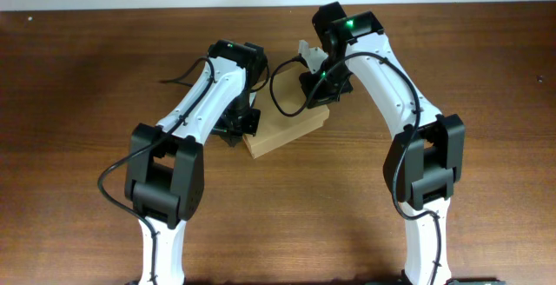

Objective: Pack container
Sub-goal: 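Press the closed lid down with both grippers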

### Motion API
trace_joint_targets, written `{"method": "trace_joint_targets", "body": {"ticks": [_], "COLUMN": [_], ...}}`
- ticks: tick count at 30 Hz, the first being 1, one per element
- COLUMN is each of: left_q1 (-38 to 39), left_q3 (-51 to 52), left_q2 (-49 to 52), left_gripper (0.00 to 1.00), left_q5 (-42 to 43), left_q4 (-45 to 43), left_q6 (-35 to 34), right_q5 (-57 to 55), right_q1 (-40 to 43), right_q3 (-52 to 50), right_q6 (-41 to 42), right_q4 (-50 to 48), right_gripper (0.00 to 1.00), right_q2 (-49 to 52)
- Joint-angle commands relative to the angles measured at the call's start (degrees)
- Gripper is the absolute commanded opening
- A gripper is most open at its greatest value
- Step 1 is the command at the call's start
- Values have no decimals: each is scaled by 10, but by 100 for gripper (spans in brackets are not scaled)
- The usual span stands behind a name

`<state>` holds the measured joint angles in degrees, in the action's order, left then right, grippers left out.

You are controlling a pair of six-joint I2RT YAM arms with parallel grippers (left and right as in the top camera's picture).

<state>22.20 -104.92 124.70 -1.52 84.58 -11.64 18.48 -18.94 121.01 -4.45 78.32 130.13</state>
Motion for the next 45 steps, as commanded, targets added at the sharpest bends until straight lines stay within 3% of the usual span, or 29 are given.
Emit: {"method": "trace_joint_targets", "body": {"ticks": [1, 15, 23, 33, 45], "left_q1": [-10, -41, -38, -38, -38], "left_q3": [7, 5, 22, 123, 141], "left_q2": [-26, -152, -153, -153, -153], "left_gripper": [2, 2, 2, 2, 2], "left_q5": [0, 1, 28, 66, 67], "left_q4": [-8, -97, -163, -232, -246], "left_q6": [-5, -7, -7, -8, -7], "right_q5": [-12, -19, -27, -42, -42], "right_q1": [-1, -1, 6, 10, 25], "right_q3": [-7, 23, 23, 23, 23], "right_q6": [4, 2, 2, 2, 2], "right_q4": [-2, 5, 1, 1, 9], "right_gripper": [4, 4, 4, 4, 4], "right_q2": [5, -32, -32, -32, -32]}}
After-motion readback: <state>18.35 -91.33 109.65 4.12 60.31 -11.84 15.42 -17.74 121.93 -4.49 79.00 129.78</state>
